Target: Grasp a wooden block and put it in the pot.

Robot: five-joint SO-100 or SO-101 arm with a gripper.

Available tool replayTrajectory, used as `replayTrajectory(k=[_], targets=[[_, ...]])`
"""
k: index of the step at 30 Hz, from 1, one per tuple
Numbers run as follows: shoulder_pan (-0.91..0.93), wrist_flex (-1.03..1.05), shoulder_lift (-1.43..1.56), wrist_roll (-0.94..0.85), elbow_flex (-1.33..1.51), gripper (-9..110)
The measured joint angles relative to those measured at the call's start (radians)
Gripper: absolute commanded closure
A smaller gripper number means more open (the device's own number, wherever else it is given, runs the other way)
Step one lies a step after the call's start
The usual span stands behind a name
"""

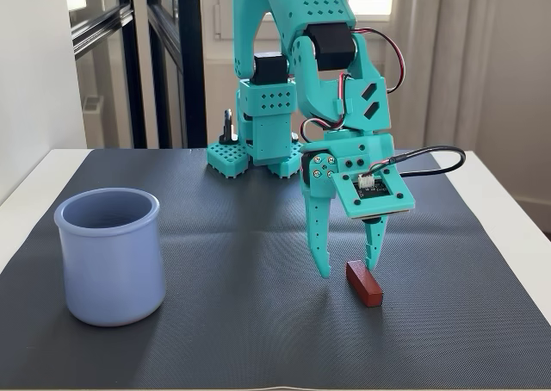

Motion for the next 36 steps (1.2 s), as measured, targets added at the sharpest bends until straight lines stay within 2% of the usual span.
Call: replayTrajectory(k=[9,14,19,36], targets=[[-0.015,-0.006,-0.014,0.0,-0.018,85],[-0.029,-0.006,-0.014,0.0,-0.018,96],[-0.041,-0.006,-0.014,-0.04,-0.018,100],[0.038,-0.006,0.071,-0.212,-0.092,100]])
